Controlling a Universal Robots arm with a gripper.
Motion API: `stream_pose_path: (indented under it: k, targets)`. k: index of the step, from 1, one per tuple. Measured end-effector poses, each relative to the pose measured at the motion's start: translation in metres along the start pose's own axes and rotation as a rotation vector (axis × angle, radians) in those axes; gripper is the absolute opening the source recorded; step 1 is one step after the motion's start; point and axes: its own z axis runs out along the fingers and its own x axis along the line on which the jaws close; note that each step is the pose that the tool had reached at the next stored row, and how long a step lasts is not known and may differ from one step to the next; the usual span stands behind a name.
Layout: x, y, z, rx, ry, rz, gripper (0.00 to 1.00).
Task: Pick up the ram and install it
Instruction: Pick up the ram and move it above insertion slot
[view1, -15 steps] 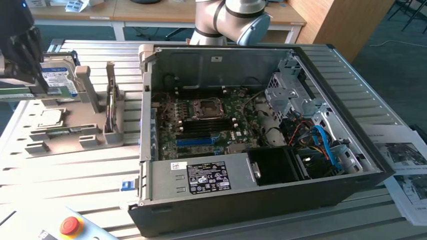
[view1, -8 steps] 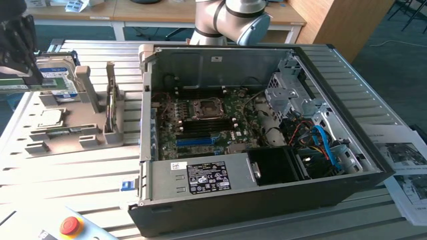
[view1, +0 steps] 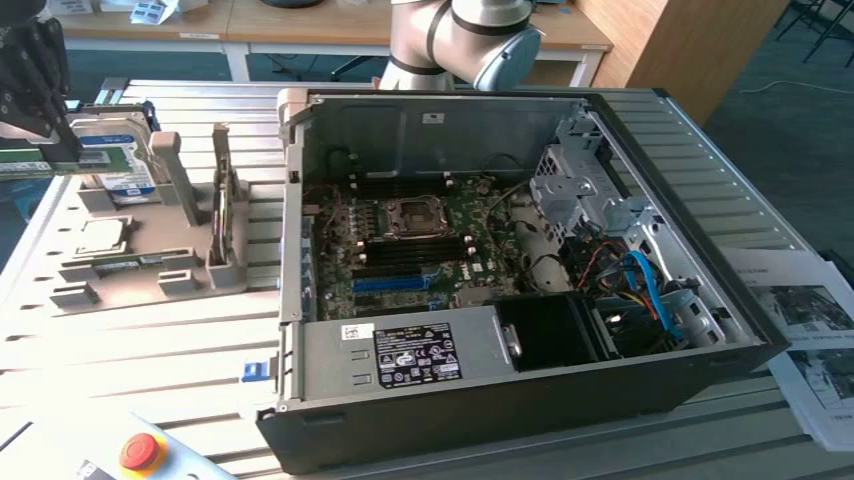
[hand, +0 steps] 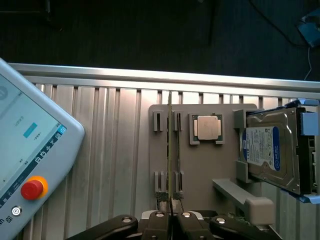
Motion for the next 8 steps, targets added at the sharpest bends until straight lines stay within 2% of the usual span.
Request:
stream_pose_path:
  k: [8]
  targets:
    - [0.0001,-0.0038,-0.0004,-0.0002,0.0001,0.0,0.12]
